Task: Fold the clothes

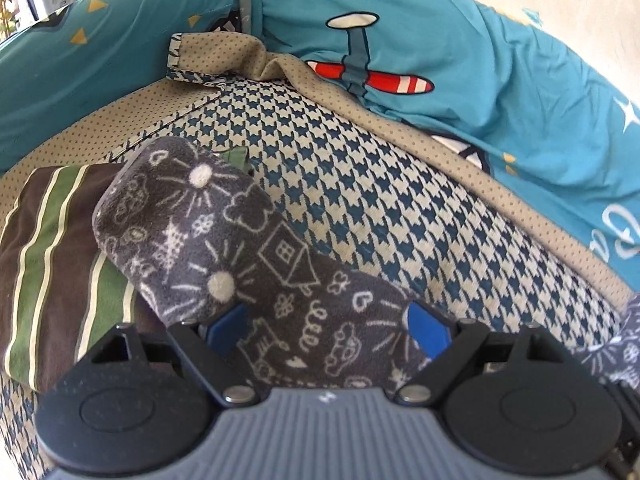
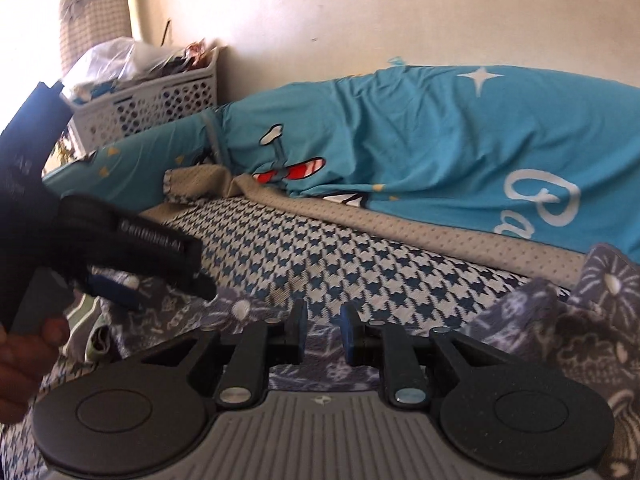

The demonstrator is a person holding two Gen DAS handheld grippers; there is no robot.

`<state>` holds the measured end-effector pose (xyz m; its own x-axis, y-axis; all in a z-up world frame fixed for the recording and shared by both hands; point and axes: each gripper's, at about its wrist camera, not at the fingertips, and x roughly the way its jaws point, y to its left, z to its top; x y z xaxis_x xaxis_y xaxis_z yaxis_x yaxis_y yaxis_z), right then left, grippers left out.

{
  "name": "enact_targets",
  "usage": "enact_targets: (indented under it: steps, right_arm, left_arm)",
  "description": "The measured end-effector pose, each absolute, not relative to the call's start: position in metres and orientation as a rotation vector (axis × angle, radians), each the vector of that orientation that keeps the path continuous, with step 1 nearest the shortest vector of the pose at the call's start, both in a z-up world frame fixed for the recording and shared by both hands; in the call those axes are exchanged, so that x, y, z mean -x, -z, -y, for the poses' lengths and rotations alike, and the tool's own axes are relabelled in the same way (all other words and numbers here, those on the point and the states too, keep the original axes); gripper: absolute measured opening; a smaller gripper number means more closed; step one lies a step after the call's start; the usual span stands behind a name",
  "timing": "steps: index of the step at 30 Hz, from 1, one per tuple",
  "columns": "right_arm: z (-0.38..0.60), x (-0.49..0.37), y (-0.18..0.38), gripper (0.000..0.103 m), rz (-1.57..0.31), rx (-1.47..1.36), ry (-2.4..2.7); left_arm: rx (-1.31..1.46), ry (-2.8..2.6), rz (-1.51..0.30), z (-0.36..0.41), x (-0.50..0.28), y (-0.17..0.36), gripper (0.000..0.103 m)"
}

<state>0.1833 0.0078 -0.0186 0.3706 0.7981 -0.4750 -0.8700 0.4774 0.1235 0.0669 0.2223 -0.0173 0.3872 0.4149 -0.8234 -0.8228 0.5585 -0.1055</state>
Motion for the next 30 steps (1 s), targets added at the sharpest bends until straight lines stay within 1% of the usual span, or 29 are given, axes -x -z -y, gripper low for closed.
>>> enact_targets:
  steps: [1, 4, 9, 10, 14, 17, 19, 20, 23, 25, 30]
  right_arm:
    - [-0.011, -0.182, 0.018, 0.024, -0.510, 0.187, -1.085]
    - [-0.027, -0.179, 0.019, 0.027, -0.490, 0.291, -1.109]
    - [-0.058, -0.183, 0.032, 0.028, -0.520, 0.481, -1.132]
    - [-0.062, -0.183, 0.035, 0.029, -0.518, 0.504, -1.128]
    - [-0.070, -0.182, 0.038, 0.040, -0.477, 0.561, -1.124]
    - [-0.075, -0.185, 0.037, 0.042, -0.467, 0.593, -1.126]
    - [-0.079, -0.188, 0.038, 0.039, -0.491, 0.592, -1.149]
    - [-0.080, -0.190, 0.038, 0.031, -0.503, 0.591, -1.161]
    - [-0.083, -0.192, 0.037, 0.017, -0.533, 0.579, -1.203]
    - [-0.087, -0.186, 0.037, 0.009, -0.524, 0.612, -1.215]
    - [-0.093, -0.170, 0.031, 0.006, -0.453, 0.636, -1.165]
  left_arm:
    - [0.564, -0.842, -0.842, -0.223, -0.067, 0.017, 0.088]
    - [0.579, -0.840, -0.839, -0.224, -0.065, 0.015, 0.088]
    - [0.600, -0.844, -0.826, -0.228, -0.061, 0.012, 0.088]
    - [0.605, -0.844, -0.824, -0.229, -0.061, 0.012, 0.088]
    - [0.619, -0.840, -0.820, -0.232, -0.060, 0.010, 0.088]
    - [0.631, -0.836, -0.817, -0.233, -0.059, 0.010, 0.088]
    - [0.640, -0.836, -0.813, -0.234, -0.058, 0.009, 0.088]
    - [0.645, -0.836, -0.812, -0.235, -0.057, 0.009, 0.088]
    - [0.657, -0.836, -0.807, -0.236, -0.056, 0.009, 0.088]
    - [0.662, -0.835, -0.804, -0.237, -0.054, 0.009, 0.088]
    - [0.640, -0.897, -0.750, -0.243, -0.046, -0.001, 0.088]
